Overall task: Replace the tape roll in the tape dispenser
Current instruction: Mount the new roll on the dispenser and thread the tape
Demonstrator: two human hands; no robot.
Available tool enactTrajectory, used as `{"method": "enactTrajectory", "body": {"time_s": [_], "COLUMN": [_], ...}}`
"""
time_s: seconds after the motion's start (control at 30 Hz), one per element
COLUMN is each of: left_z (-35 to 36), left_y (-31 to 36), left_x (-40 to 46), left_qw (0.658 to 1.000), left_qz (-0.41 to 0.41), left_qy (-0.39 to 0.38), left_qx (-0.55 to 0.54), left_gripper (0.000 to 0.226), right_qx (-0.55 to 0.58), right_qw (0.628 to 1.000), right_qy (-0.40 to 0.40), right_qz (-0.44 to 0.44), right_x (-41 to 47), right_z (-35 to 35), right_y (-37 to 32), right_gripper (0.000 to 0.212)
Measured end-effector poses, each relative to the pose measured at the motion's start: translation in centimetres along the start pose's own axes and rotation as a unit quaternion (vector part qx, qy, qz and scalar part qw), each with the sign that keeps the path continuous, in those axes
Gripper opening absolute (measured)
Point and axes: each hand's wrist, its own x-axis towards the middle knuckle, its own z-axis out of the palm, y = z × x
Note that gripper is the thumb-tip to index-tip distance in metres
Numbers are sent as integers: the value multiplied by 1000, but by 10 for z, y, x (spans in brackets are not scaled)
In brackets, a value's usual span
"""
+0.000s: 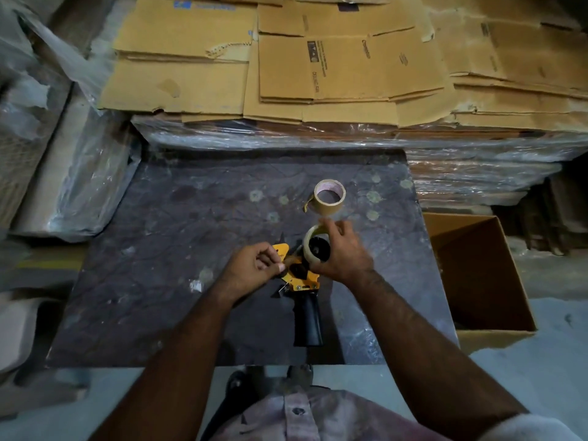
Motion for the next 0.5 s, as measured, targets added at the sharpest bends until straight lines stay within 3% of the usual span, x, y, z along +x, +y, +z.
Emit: {"method": "enactTrajectory", "body": {"time_s": [0.13, 0.23, 0.33, 0.5], "left_z": [1, 6, 17, 24], "left_y": [-7, -2, 10, 14], "left_x": [4, 19, 34, 48], "left_qw": [999, 989, 984, 973], "left_qz": [6, 48, 31, 21], "left_qy": [17, 3, -47, -71], "left_qx": [44, 142, 167, 218], "left_gripper": [26, 59, 83, 83], "right_qx": [-24, -29, -38, -79], "right_qw": [999, 999, 998, 994], "right_qy": [-29, -30, -43, -53], "right_qz": [-9, -19, -40, -45], "right_x": [8, 13, 20, 31], "right_z": [13, 16, 16, 16], "right_y": [9, 9, 4, -4], "right_gripper": [108, 110, 115, 109]}}
